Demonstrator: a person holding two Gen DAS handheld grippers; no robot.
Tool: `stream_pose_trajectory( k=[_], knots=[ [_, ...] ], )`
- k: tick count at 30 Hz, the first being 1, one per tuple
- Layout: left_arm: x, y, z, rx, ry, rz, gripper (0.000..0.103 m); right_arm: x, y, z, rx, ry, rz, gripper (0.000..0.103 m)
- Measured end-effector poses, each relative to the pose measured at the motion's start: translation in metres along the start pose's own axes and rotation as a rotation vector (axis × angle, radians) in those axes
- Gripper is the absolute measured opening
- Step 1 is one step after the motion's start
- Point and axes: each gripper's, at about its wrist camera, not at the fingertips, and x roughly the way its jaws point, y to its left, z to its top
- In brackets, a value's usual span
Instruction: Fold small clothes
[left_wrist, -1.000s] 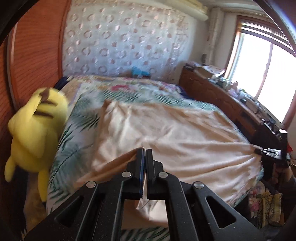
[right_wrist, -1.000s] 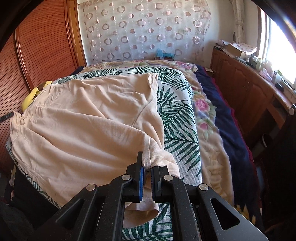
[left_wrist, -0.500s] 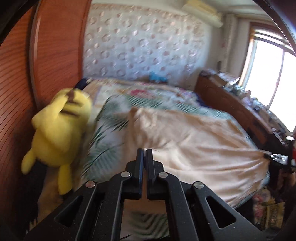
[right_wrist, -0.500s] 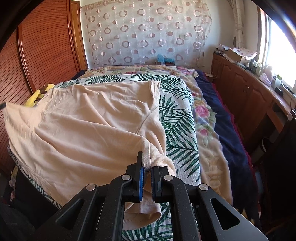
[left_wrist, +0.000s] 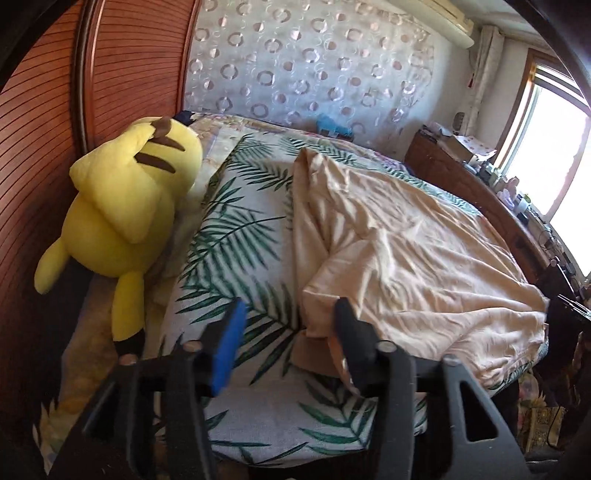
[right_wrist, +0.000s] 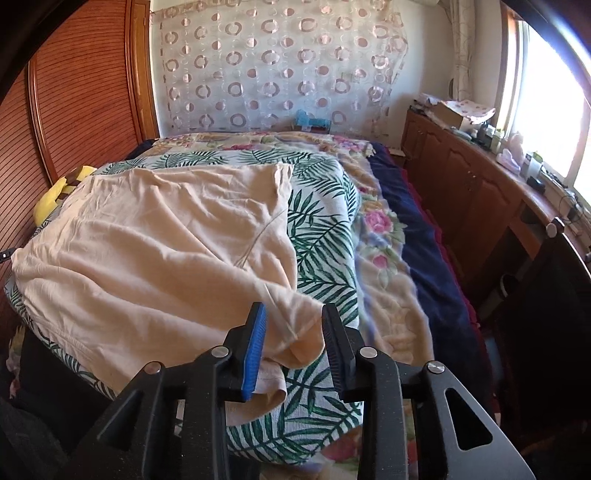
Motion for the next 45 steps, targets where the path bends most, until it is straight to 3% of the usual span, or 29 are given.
stream_pose_trajectory(
  k=[3, 8, 19, 23, 30, 31, 32, 35, 37, 40, 45],
  knots=[
    [-0.003, -0.003, 0.002, 0.001, -0.019, -0.013, 0.057, -0.007, 0.0, 0.0, 0.015, -0.024, 0.007, 0.048],
    [-0.013, -0.007, 0.005, -0.007, -0.079, -0.038, 0.057, -0.012, 0.011, -0.001, 0.018, -0.059, 0.061, 0.055],
    [0.02, -0.025, -0.001, 0.047, 0.01, -0.004, 0.057, 0.028, 0.059, -0.003, -0.026, -0.049, 0.138, 0.055],
    [0.032, -0.025, -0.005, 0.053, 0.046, 0.052, 0.057, 0.053, 0.063, 0.003, -0.034, -0.024, 0.124, 0.055],
    [0.033, -0.033, -0.012, 0.11, 0.028, 0.095, 0.057, 0.081, 0.066, -0.002, -0.03, 0.032, 0.055, 0.055],
    [0.033, -0.035, -0.013, 0.119, 0.026, 0.093, 0.054, 0.082, 0.066, -0.003, -0.033, 0.026, 0.047, 0.055],
    [0.034, -0.036, -0.014, 0.126, 0.025, 0.089, 0.043, 0.082, 0.069, -0.003, -0.042, 0.02, 0.039, 0.055],
    [0.035, -0.042, -0.013, 0.138, 0.039, 0.056, 0.021, 0.083, 0.075, -0.004, -0.068, 0.014, 0.015, 0.057],
    [0.037, -0.045, -0.011, 0.145, 0.051, 0.041, 0.012, 0.083, 0.076, -0.005, -0.059, 0.014, 0.02, 0.058],
    [0.034, -0.054, -0.006, 0.139, 0.04, 0.007, 0.009, 0.079, 0.073, -0.007, -0.049, 0.019, 0.033, 0.059],
    [0.005, -0.096, 0.021, 0.176, -0.059, -0.084, 0.008, 0.069, 0.06, -0.007, -0.003, 0.034, 0.095, 0.059]
  ],
)
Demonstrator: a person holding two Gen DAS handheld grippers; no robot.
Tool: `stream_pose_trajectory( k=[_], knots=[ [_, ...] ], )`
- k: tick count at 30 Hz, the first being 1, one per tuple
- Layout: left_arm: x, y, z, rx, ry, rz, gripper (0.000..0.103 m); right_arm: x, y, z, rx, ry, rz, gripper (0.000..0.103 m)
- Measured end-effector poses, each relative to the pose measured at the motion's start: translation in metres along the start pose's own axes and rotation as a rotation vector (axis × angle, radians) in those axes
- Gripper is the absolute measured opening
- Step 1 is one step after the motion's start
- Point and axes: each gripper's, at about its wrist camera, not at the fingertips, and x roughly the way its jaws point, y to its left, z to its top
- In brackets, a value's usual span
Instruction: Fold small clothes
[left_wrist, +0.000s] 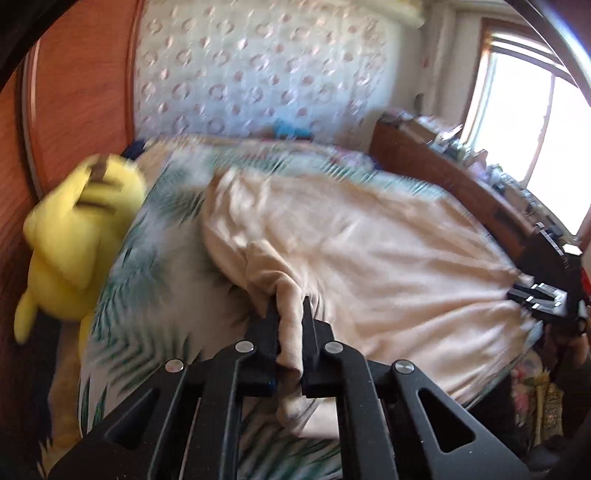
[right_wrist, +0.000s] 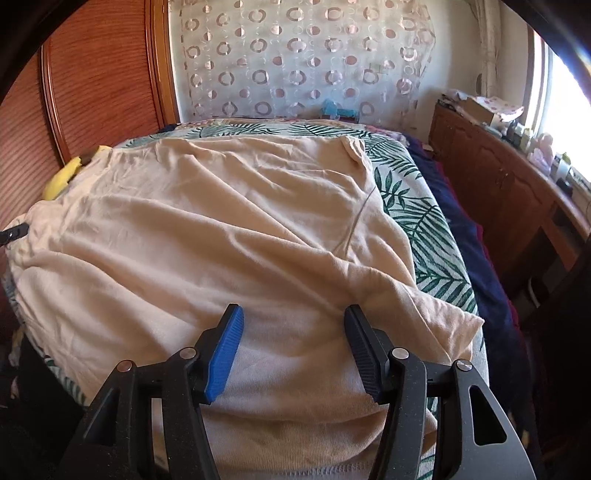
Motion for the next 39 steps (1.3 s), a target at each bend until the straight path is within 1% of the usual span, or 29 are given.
stream_pose_trajectory(
  k=[3, 4, 7, 12, 18, 23, 25, 27, 28, 30, 33, 34, 36, 38, 39],
  knots=[
    [-0.007, -0.029, 0.025, 0.038, -0.049, -0.063, 0.008, -0.013, -0.013, -0.002, 0.042, -0.016, 0.012, 0.059],
    [-0.007, -0.044, 0.036, 0.054, -0.065, -0.099, 0.008, -0.018, -0.017, -0.003, 0.053, -0.022, 0.016, 0.059],
    [-0.003, -0.079, 0.055, 0.097, -0.081, -0.178, 0.008, -0.029, -0.027, -0.006, 0.082, -0.035, 0.027, 0.059],
    [0.01, -0.144, 0.075, 0.175, -0.076, -0.306, 0.008, -0.04, -0.034, -0.013, 0.089, -0.047, 0.012, 0.059],
    [0.018, -0.209, 0.091, 0.272, -0.058, -0.409, 0.008, -0.06, -0.044, -0.017, 0.103, -0.084, 0.002, 0.059],
    [0.021, -0.249, 0.099, 0.324, -0.035, -0.467, 0.008, -0.076, -0.057, -0.024, 0.122, -0.111, -0.009, 0.059],
    [0.014, -0.262, 0.098, 0.345, -0.044, -0.492, 0.008, -0.079, -0.059, -0.027, 0.129, -0.117, -0.01, 0.059],
    [0.012, -0.271, 0.097, 0.361, -0.043, -0.49, 0.008, -0.08, -0.06, -0.03, 0.134, -0.119, -0.011, 0.059],
    [0.015, -0.274, 0.097, 0.359, -0.024, -0.488, 0.008, -0.081, -0.06, -0.031, 0.134, -0.119, -0.014, 0.059],
    [0.022, -0.27, 0.094, 0.344, 0.006, -0.486, 0.008, -0.081, -0.061, -0.032, 0.135, -0.118, -0.016, 0.059],
    [0.028, -0.27, 0.089, 0.348, 0.012, -0.471, 0.009, -0.083, -0.06, -0.033, 0.141, -0.118, -0.017, 0.059],
    [0.027, -0.266, 0.087, 0.352, 0.007, -0.456, 0.01, -0.082, -0.06, -0.033, 0.144, -0.116, -0.019, 0.059],
    [0.023, -0.256, 0.086, 0.354, -0.005, -0.445, 0.022, -0.082, -0.061, -0.032, 0.147, -0.114, -0.019, 0.059],
    [0.019, -0.244, 0.084, 0.334, -0.019, -0.443, 0.049, -0.083, -0.061, -0.03, 0.148, -0.113, -0.018, 0.059],
    [0.021, -0.239, 0.084, 0.326, -0.021, -0.441, 0.052, -0.083, -0.06, -0.029, 0.147, -0.113, -0.018, 0.059]
  ],
)
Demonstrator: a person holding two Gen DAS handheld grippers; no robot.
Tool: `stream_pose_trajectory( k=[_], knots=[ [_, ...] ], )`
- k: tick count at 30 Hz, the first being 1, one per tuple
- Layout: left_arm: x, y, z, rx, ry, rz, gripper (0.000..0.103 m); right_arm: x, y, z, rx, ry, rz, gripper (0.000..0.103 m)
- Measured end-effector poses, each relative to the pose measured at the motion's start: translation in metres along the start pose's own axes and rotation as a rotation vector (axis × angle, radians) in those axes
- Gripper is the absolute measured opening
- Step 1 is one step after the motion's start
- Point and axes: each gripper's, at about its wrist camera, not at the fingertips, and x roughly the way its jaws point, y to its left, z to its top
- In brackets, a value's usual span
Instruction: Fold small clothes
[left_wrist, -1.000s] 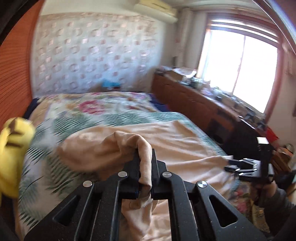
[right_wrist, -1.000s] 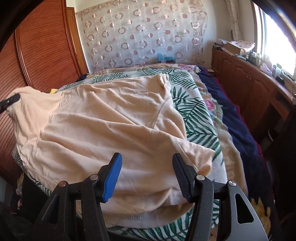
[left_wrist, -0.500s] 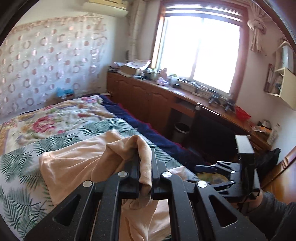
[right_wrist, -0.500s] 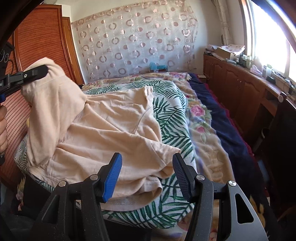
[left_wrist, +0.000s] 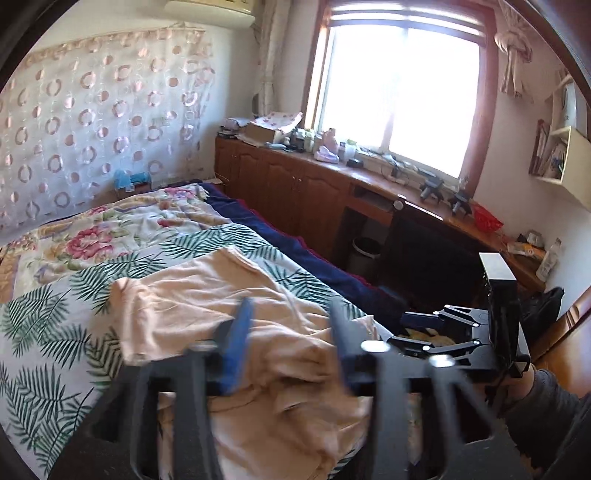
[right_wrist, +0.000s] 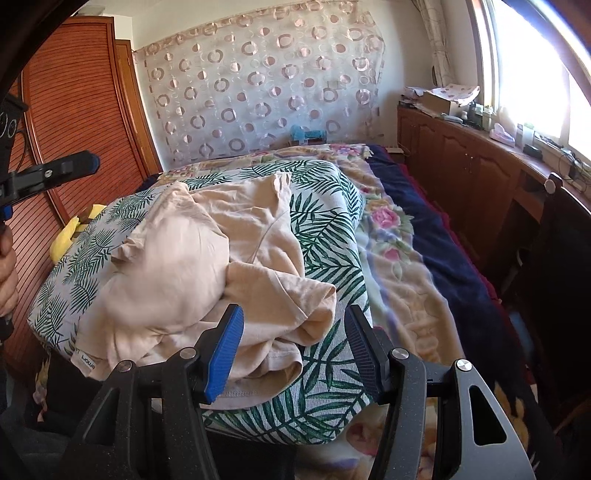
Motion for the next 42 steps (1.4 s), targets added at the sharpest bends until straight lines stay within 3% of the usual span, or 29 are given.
stream_pose_trajectory(
  k=[2, 4, 12, 24, 32, 42],
  knots=[
    [-0.008, 0.011, -0.008, -0.017, 0.001, 0.028, 0.069, 0.001, 0.001, 0.003, -0.005, -0.001, 0.003, 0.059],
    [-0.012, 0.019, -0.014, -0.013, -0.004, 0.069, 0.076, 0.001, 0.004, 0.005, -0.012, -0.003, 0.006, 0.059],
    [-0.031, 0.062, -0.053, -0.099, 0.015, 0.183, 0.077, 0.012, 0.024, 0.02, -0.068, -0.004, 0.034, 0.059],
    [-0.064, 0.101, -0.085, -0.158, -0.021, 0.304, 0.077, 0.055, 0.109, 0.068, -0.273, 0.017, 0.167, 0.059],
    [-0.07, 0.121, -0.101, -0.201, -0.029, 0.328, 0.077, 0.119, 0.166, 0.089, -0.402, 0.166, 0.293, 0.059],
    [-0.08, 0.134, -0.111, -0.233, -0.045, 0.339, 0.077, 0.19, 0.201, 0.092, -0.492, 0.331, 0.293, 0.059]
  ],
)
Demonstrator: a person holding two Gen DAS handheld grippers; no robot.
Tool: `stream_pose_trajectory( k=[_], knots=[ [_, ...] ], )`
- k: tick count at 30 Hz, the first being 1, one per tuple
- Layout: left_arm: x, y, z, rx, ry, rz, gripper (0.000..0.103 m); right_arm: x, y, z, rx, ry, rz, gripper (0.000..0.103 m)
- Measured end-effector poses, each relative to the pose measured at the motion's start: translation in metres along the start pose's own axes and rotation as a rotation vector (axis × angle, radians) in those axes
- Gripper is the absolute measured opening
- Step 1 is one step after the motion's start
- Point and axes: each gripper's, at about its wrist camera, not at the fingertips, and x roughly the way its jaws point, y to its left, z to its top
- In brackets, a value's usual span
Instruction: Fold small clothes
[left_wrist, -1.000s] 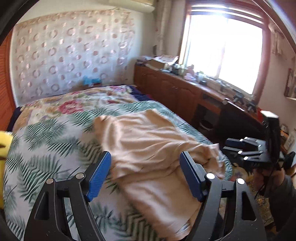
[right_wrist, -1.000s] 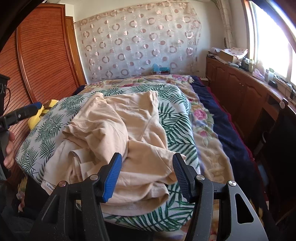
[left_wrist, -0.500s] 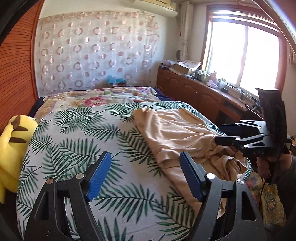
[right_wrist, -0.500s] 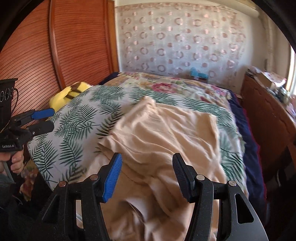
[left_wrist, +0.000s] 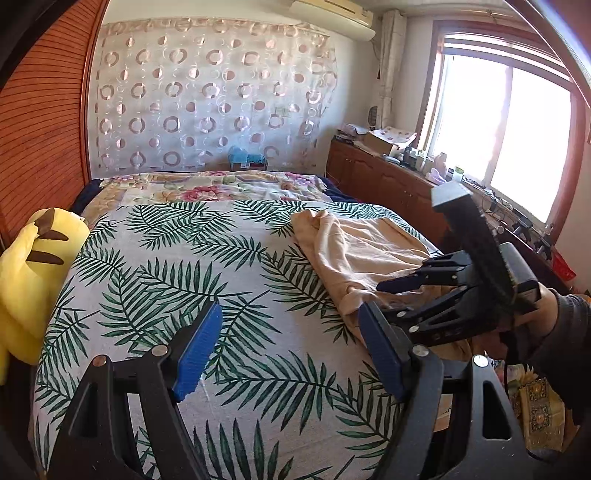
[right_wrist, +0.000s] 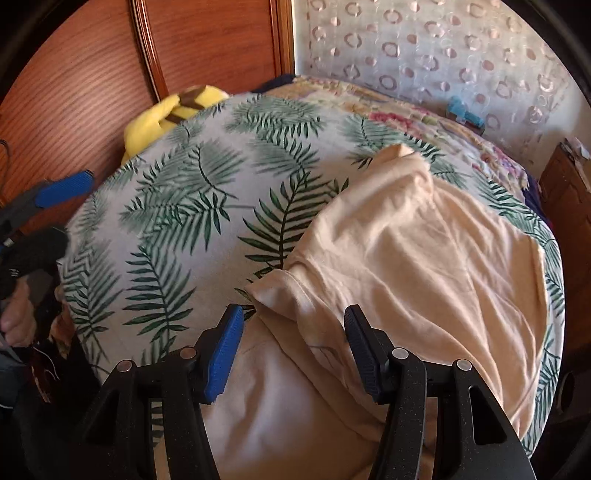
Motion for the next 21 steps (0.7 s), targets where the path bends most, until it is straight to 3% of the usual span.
stream_pose_trajectory(
  k=[4, 7, 10, 11, 12, 17, 21],
  knots=[
    [0.001, 0.004, -0.002, -0.012, 0.003, -0.006, 0.077, 0.01, 0.009, 0.008, -0.016, 0.009, -0.004, 0.059],
    [0.003, 0.004, -0.003, -0.015, 0.008, -0.009, 0.077, 0.018, 0.018, 0.009, -0.048, 0.026, -0.053, 0.059],
    [0.004, 0.003, -0.004, -0.008, 0.011, -0.01, 0.077, 0.021, 0.021, 0.01, -0.061, 0.026, -0.092, 0.028],
    [0.004, 0.003, -0.005, -0.006, 0.012, -0.011, 0.077, 0.019, 0.02, 0.01, -0.057, 0.014, -0.089, 0.011],
    [0.004, 0.003, -0.005, -0.007, 0.013, -0.013, 0.077, 0.016, 0.019, 0.011, -0.045, 0.001, -0.072, 0.007],
    [0.009, 0.002, -0.008, -0.011, 0.027, -0.027, 0.077, -0.026, -0.003, 0.017, 0.018, -0.122, -0.067, 0.004],
    [0.016, 0.0, -0.009, -0.007, 0.038, -0.041, 0.077, -0.053, -0.039, 0.026, 0.051, -0.17, -0.137, 0.004]
  ],
)
